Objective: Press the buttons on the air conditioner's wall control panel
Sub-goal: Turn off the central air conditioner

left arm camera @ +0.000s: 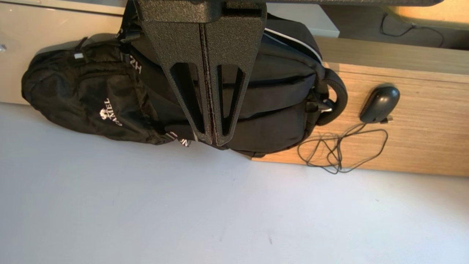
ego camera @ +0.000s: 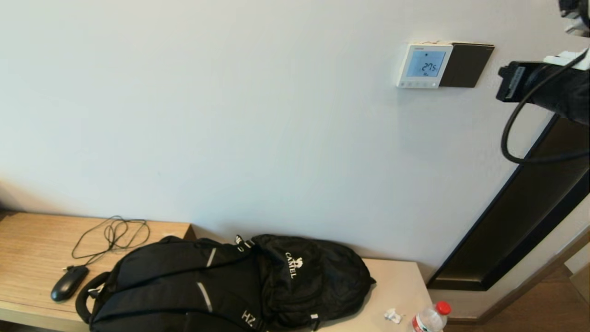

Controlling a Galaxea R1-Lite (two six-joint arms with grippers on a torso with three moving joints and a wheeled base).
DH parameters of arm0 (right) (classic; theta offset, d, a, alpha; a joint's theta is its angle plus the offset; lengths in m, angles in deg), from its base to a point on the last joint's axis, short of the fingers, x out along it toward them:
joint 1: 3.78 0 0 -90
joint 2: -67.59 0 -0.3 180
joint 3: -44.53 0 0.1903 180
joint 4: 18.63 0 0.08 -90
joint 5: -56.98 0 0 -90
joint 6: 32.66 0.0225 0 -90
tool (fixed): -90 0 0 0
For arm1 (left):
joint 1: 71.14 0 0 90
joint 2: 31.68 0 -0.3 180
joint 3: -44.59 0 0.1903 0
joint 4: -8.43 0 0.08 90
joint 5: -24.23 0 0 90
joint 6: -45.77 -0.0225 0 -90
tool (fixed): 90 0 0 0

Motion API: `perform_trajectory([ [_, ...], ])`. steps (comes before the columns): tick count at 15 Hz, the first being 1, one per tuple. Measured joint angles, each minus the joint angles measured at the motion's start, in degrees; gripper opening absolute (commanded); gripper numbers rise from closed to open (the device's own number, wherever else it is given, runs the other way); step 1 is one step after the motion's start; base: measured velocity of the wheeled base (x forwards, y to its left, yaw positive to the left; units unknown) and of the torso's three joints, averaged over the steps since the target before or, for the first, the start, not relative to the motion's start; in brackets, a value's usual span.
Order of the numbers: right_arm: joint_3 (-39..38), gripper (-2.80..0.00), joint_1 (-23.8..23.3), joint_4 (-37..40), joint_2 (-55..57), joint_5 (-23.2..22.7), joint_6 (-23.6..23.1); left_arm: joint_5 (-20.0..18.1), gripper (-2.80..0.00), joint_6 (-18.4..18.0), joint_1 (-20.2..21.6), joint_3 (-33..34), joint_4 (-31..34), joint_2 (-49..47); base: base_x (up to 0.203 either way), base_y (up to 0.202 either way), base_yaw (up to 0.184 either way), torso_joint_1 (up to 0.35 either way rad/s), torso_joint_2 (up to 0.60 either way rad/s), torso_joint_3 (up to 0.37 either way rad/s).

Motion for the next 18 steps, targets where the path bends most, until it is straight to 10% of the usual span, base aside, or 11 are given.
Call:
perform_trajectory([
  [18, 8.85, -2.8, 5.83, -7.94, 15.02, 4.49, 0.3, 0.02, -2.8, -0.02, 0.02, 0.0, 0.02, 0.01, 0.0, 0.0, 0.0, 0.0, 0.0, 0.0],
])
